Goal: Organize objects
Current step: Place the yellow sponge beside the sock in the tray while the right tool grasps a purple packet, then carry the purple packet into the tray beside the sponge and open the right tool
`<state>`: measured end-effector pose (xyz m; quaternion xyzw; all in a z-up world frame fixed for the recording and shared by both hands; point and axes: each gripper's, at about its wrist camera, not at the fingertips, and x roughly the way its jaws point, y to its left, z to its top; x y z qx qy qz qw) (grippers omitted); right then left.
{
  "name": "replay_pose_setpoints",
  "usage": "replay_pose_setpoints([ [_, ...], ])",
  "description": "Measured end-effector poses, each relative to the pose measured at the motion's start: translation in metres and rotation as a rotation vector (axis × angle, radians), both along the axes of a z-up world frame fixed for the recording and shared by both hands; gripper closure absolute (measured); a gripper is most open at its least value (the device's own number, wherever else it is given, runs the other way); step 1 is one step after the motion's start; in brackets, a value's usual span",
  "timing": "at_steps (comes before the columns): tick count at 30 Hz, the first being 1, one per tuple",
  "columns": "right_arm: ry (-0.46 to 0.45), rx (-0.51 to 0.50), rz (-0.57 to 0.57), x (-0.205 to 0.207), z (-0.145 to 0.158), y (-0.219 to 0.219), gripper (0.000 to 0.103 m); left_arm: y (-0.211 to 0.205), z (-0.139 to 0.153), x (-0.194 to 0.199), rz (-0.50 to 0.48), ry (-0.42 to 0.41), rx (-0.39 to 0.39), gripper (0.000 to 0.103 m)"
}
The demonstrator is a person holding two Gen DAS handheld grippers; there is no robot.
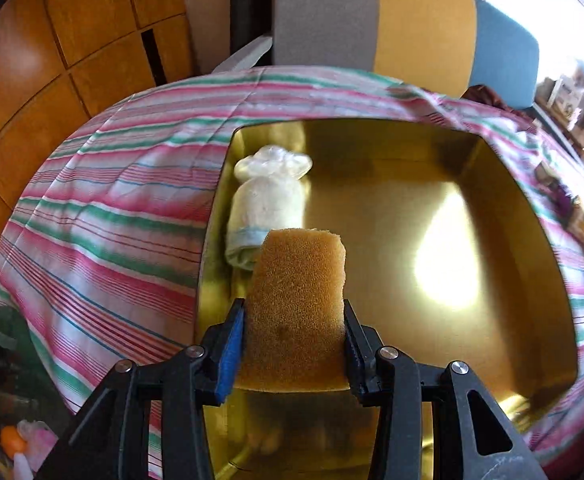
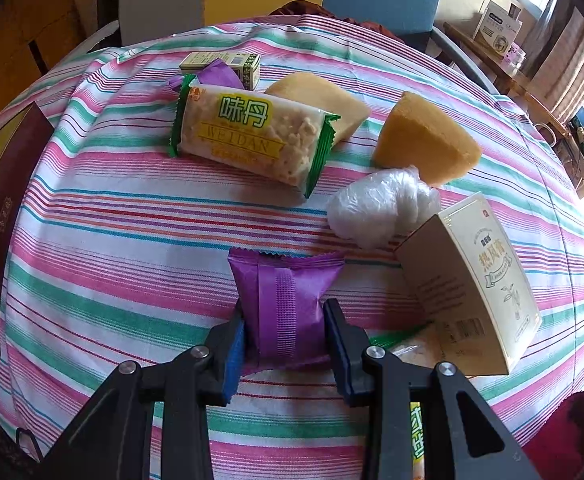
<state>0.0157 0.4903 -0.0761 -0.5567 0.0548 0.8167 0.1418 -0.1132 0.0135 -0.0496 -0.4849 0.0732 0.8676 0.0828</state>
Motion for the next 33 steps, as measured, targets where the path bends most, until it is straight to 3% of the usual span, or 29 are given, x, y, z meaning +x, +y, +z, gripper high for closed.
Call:
replay_pose_setpoints([
  [5,0.0,0.001,0.0,0.001,0.001,-0.002,0.067,0.0,-0.006,-0.004,0.018,0.02,-0.043,0.056],
  [7,0.0,0.002,-0.001,0.001,0.001,-0.002,0.067,0.004,-0.006,-0.002,0.018,0.045,-0.085,0.051],
  [10,-0.001,0.005,0.001,0.001,0.0,-0.002,0.067,0.007,-0.002,0.004,0.005,0.076,-0.087,0.04],
  [14,-0.001,0.006,0.002,-0.001,-0.001,-0.002,0.067,0.01,0.007,0.014,0.001,0.132,-0.11,0.036],
  [22,0.003,0.014,0.026,0.003,0.003,-0.012,0.067,0.005,0.032,0.051,0.023,0.217,-0.039,0.026],
  [29,-0.001,0.013,0.054,0.007,0.007,-0.023,0.067,-0.001,0.033,0.067,0.035,0.198,0.031,0.026],
  [33,0.055,-0.018,0.049,0.002,0.024,-0.026,0.067,-0.005,0.031,0.07,0.049,0.193,0.043,0.026],
])
